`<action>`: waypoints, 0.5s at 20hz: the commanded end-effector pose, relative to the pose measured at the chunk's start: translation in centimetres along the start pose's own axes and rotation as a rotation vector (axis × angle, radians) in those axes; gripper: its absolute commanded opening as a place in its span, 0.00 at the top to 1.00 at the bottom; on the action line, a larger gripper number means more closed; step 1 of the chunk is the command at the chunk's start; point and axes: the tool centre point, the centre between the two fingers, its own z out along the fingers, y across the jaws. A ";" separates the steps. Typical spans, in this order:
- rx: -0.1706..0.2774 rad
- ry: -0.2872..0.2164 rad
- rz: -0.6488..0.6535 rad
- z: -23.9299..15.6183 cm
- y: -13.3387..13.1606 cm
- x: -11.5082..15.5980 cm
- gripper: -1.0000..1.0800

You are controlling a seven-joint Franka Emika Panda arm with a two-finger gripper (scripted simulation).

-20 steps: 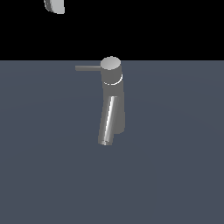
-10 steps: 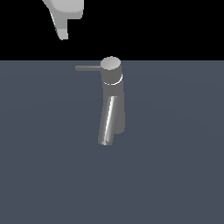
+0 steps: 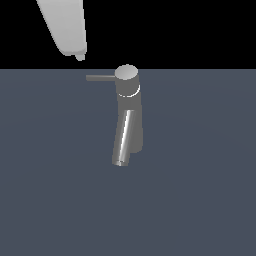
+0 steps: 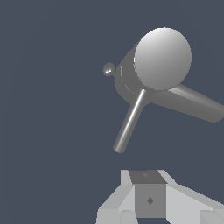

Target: Turn on the faucet by rotating a designated handle.

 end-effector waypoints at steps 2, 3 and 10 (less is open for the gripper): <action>0.020 0.021 0.070 1.1 -0.9 0.4 1.00; 0.025 0.027 0.088 1.4 -1.1 0.5 1.00; 0.056 0.065 0.202 3.2 -2.6 1.4 1.00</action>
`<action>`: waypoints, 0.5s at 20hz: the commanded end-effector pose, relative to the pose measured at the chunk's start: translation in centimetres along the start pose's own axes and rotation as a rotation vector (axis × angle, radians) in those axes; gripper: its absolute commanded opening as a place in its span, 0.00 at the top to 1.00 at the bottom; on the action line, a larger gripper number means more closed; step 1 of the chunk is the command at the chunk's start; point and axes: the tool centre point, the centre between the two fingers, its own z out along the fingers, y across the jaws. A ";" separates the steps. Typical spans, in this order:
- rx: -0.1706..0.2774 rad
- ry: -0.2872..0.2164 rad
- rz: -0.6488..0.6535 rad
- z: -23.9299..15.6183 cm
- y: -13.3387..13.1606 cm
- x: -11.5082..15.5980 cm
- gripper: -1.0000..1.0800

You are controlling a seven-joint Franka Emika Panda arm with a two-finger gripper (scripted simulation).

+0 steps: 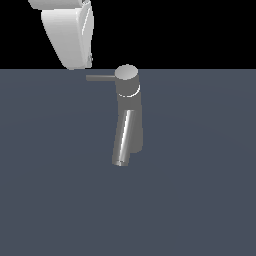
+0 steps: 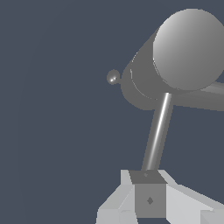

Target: Turn on the faucet by rotating a designated handle.

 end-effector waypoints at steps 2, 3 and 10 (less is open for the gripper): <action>0.015 0.017 0.053 0.9 -0.7 0.3 1.00; 0.018 0.022 0.067 1.1 -0.9 0.4 1.00; 0.037 0.051 0.142 2.3 -1.8 1.1 1.00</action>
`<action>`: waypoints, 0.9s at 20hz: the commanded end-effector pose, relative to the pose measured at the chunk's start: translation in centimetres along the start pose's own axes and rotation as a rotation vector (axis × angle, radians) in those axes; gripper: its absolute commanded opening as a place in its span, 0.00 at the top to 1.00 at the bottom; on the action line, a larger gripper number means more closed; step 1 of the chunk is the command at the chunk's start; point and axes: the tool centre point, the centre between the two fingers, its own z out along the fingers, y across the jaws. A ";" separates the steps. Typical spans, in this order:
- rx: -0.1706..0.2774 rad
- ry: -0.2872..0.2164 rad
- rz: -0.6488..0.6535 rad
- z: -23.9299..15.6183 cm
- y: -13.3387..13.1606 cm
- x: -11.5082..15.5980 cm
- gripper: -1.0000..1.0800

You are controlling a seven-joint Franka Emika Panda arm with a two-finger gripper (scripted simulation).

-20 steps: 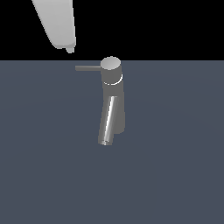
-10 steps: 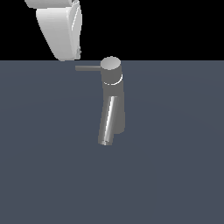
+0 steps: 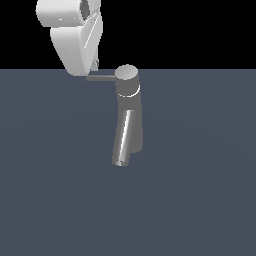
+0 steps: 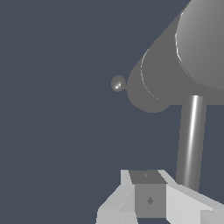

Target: Turn on the faucet by rotating a designated handle.

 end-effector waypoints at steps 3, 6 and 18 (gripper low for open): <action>0.009 0.014 0.036 0.6 -0.5 0.2 1.00; 0.013 0.021 0.052 0.9 -0.7 0.4 1.00; 0.018 0.032 0.074 1.2 -1.0 0.6 1.00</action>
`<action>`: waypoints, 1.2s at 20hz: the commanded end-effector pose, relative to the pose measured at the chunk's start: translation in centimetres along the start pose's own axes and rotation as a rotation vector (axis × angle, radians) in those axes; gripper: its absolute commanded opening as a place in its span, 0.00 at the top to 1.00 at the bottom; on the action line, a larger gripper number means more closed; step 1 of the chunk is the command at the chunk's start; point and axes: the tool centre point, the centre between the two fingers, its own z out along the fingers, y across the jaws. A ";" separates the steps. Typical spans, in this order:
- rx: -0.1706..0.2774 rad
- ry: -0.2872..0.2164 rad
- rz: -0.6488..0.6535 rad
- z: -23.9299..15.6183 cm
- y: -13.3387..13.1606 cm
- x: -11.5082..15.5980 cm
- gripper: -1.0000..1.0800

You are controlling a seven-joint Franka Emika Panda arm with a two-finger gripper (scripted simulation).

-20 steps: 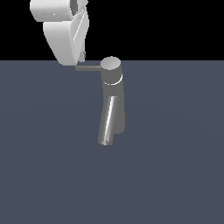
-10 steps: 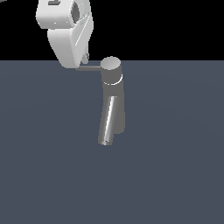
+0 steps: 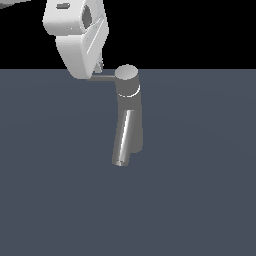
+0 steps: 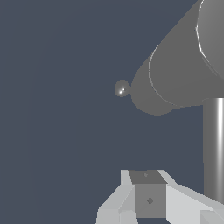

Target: Turn on the faucet by rotating a designated handle.

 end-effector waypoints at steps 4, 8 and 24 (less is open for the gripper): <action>0.000 0.000 -0.001 0.0 0.0 0.0 1.00; 0.000 0.000 -0.001 0.0 0.6 -0.1 1.00; 0.000 0.000 -0.001 0.0 6.1 -0.5 1.00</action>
